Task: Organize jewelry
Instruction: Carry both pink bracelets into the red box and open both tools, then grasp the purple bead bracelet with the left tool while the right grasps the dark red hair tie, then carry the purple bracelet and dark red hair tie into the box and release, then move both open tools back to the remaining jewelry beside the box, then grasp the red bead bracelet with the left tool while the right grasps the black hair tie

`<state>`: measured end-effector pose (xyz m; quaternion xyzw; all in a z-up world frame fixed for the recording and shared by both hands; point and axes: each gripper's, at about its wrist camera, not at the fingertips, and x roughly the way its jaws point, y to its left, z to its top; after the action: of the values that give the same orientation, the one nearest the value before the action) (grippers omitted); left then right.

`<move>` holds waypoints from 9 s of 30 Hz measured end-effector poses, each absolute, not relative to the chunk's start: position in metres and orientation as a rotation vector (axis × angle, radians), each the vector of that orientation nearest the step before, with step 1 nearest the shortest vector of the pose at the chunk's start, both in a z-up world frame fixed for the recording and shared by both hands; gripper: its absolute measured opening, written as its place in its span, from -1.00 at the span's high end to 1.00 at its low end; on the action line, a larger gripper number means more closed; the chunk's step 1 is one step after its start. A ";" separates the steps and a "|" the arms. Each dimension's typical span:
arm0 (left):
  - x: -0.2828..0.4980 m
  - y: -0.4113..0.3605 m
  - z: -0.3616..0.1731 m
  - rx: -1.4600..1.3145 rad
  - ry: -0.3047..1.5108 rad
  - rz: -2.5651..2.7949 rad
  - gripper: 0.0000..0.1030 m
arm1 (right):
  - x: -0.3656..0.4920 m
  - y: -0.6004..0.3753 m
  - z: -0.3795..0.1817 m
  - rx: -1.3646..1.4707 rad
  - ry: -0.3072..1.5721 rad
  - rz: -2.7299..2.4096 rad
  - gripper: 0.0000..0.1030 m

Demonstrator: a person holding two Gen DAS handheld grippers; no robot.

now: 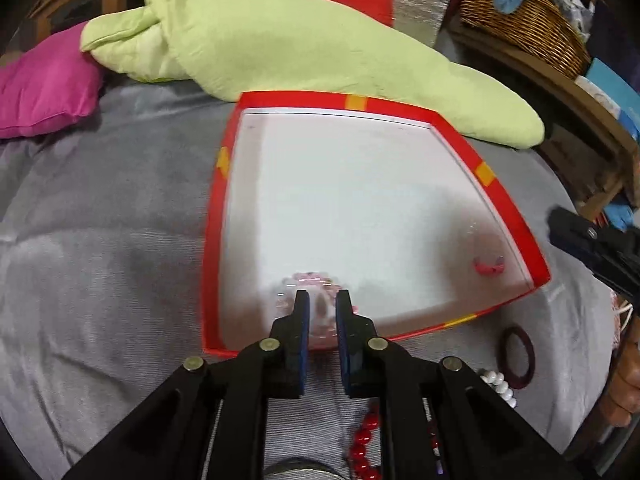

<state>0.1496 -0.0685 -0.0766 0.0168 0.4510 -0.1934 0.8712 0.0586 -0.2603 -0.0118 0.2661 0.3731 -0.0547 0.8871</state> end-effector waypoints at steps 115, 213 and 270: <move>0.175 -0.098 -0.048 -0.148 0.774 -0.646 0.83 | 0.138 -0.240 -0.056 0.579 0.867 -0.159 0.80; 0.086 -0.035 -0.072 0.336 0.935 -0.639 0.60 | 0.011 -0.192 -0.039 0.301 1.109 0.090 0.54; 0.077 -0.028 -0.020 0.197 0.753 -0.722 0.81 | -0.010 -0.179 0.000 0.267 0.893 0.203 0.89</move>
<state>0.0772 -0.0279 -0.0199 0.0938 0.3591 -0.3442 0.8624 -0.0101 -0.1793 0.0004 0.1286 0.4298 0.0976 0.8884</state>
